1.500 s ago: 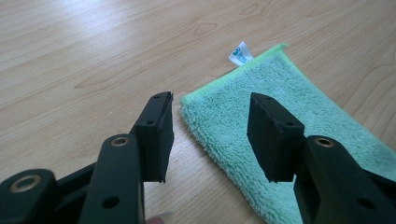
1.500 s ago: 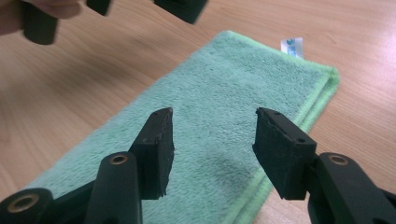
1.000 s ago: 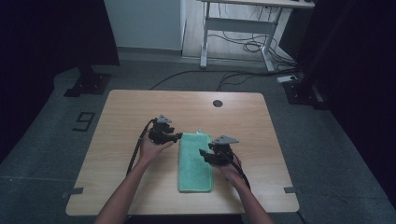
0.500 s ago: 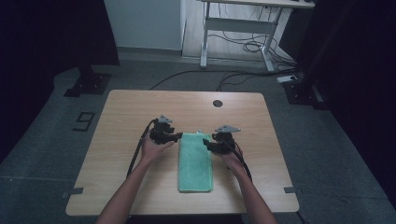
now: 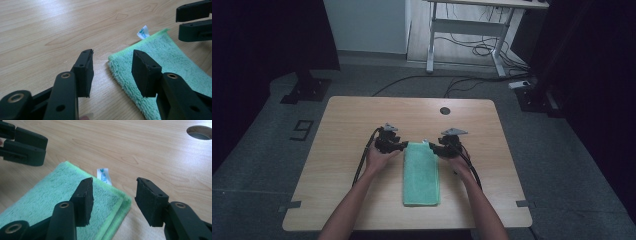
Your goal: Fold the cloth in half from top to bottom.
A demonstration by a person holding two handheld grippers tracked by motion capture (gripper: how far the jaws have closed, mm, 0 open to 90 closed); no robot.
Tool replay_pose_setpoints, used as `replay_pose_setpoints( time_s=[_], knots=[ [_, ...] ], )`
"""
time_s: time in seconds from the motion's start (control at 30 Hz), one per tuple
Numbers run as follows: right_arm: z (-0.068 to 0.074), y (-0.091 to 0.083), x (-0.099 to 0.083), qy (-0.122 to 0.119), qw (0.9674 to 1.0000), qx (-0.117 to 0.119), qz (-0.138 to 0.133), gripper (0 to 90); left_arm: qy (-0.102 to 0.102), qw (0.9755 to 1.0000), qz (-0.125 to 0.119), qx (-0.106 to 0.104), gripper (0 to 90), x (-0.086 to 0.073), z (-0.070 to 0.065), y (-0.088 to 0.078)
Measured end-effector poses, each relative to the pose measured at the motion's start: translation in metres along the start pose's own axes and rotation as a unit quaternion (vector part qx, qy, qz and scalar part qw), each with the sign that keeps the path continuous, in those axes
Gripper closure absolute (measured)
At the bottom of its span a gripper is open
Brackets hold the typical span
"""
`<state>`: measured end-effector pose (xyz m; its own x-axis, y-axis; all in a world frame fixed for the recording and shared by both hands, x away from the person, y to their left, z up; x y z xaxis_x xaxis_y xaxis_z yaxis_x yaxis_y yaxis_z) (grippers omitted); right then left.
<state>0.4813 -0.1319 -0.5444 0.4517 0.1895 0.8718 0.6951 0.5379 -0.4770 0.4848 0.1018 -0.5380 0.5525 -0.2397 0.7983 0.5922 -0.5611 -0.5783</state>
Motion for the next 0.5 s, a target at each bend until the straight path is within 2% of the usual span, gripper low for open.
replay_pose_setpoints(
  time_s=[0.17,0.37,0.5],
  knots=[
    [-0.002,0.005,0.002,-0.002,1.0000,0.001,0.002,47.2,-0.004,1.0000,0.006,-0.003,51.1,0.001,0.002,0.004],
    [-0.006,0.009,0.005,-0.004,1.0000,-0.004,0.006,47.1,0.002,0.9999,0.011,-0.003,50.1,0.007,0.000,0.011],
    [-0.009,0.011,0.005,-0.001,0.9999,-0.010,0.006,47.1,-0.004,0.9998,0.017,-0.002,50.6,0.003,0.003,0.019]
  ],
)
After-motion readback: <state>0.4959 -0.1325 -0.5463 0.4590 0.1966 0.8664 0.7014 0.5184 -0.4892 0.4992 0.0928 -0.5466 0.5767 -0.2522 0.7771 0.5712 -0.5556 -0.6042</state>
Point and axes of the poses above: each handheld gripper's, and its own axes: y roughly forward along the jaws, x roughly out of its top, z roughly to its left, the point moved 3 cm from there along y, roughly forward along the jaws, and after that the axes turned 6 degrees about -z, right-handed, at the moved point
